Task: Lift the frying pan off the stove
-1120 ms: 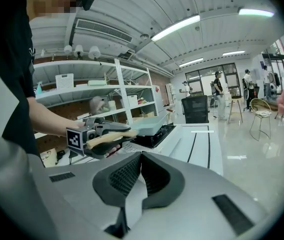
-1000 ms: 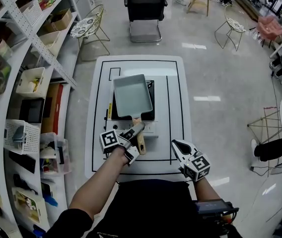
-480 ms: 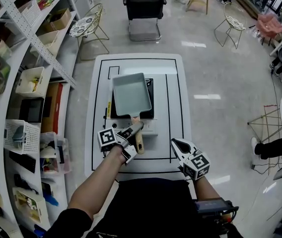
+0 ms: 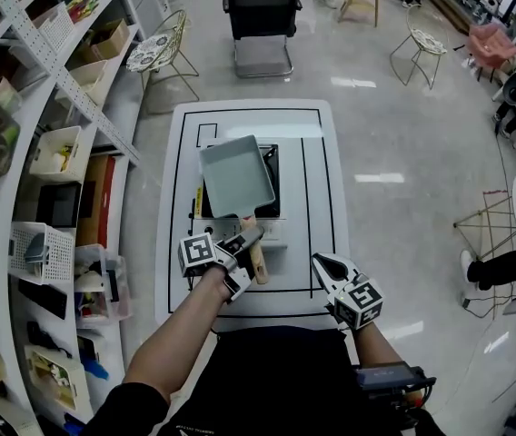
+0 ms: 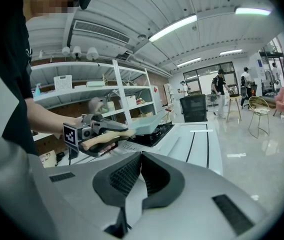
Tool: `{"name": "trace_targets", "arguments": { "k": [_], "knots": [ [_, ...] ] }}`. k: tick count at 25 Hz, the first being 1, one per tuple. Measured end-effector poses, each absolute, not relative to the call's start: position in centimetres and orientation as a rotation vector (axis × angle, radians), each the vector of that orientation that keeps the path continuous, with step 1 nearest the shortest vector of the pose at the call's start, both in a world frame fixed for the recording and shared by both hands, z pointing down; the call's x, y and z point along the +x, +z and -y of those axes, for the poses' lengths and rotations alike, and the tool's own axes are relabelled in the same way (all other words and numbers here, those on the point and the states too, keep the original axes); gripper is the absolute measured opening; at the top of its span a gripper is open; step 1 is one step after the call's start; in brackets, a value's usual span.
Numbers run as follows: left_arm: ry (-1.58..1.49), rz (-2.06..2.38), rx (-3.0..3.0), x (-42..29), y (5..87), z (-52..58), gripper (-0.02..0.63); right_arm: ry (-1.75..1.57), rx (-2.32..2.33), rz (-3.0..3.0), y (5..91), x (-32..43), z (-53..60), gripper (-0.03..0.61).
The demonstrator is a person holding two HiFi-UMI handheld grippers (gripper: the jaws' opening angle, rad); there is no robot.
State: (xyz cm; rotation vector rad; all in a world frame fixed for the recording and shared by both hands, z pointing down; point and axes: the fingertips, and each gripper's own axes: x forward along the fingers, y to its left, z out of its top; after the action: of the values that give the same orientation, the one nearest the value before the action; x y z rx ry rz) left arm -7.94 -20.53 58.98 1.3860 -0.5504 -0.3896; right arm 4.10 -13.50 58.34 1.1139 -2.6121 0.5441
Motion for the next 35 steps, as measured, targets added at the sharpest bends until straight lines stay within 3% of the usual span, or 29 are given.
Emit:
{"name": "trace_targets", "arguments": {
  "k": [35],
  "knots": [
    [-0.346,0.604,1.540,-10.2,56.5,20.8,0.107,0.529,1.068,2.654,57.7,3.3,14.6,0.025]
  ]
}}
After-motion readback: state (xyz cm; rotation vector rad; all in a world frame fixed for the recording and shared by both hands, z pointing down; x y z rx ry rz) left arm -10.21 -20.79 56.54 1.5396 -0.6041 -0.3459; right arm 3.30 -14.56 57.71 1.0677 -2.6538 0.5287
